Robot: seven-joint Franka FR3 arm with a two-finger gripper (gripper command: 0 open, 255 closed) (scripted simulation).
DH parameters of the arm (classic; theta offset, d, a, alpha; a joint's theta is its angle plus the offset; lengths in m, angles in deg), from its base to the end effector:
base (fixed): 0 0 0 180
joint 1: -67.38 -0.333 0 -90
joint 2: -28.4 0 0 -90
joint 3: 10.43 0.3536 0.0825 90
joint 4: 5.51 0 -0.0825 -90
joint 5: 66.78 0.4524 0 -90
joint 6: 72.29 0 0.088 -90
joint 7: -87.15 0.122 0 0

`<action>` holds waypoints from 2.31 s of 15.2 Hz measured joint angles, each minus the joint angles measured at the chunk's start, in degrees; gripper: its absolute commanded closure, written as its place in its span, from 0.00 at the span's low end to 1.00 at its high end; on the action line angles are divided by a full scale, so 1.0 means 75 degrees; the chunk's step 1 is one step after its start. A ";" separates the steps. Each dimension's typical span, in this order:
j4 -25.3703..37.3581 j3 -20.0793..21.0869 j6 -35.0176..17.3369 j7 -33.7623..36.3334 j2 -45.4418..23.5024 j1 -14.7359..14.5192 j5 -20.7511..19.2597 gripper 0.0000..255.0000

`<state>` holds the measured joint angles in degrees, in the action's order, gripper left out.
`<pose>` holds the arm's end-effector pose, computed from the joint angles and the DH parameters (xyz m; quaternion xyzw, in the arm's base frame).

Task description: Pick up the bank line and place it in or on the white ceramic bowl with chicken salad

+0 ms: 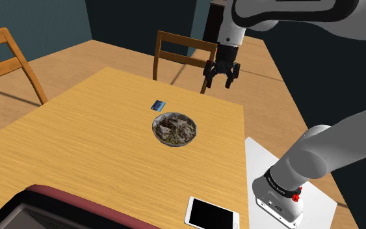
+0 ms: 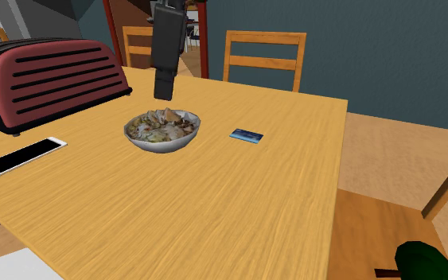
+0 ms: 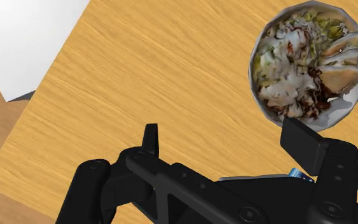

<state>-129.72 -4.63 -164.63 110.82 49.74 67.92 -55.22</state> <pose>0.4683 0.0712 0.5365 -0.9765 0.1770 0.1092 0.0564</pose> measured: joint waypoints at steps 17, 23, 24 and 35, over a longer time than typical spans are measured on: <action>0.3451 0.0436 -0.0952 0.3363 -0.5098 -0.0220 0.1436 0.00; 0.5177 0.0392 -0.0939 0.4285 -0.6931 -0.0280 0.1842 0.00; 0.5228 0.0395 -0.0990 0.4323 -0.7034 -0.0295 0.1868 0.00; 0.4732 0.0464 -0.1633 0.4298 -0.7134 -0.0469 0.1980 0.00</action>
<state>-94.22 -1.15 -176.88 143.05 -3.77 64.41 -40.37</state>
